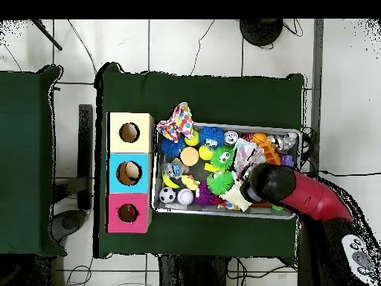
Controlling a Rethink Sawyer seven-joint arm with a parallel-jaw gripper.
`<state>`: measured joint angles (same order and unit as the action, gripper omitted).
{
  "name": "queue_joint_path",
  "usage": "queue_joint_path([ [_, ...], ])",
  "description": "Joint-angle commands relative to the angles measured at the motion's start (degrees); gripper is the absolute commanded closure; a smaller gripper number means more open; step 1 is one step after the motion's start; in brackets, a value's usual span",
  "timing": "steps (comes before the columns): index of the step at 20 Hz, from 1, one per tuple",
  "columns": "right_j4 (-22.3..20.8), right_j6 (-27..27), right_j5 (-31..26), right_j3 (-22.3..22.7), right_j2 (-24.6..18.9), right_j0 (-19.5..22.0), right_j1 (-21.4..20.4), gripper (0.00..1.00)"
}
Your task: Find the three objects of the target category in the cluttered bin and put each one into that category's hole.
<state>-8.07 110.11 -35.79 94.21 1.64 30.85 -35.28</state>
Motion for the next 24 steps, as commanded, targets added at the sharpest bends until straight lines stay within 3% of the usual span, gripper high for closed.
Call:
queue_joint_path([
  [1, -0.69, -2.42, -1.43, 2.98, -7.32, -1.65, -4.58, 0.0],
  [8, 4.04, 3.28, -6.89, 4.77, -7.24, -5.12, -8.47, 0.0],
  [14, 7.13, 6.79, -12.46, 3.59, -5.1, -9.13, -10.95, 0.0],
  [24, 9.74, 9.61, -7.61, 3.67, -3.4, -13.28, -7.8, 0.0],
])
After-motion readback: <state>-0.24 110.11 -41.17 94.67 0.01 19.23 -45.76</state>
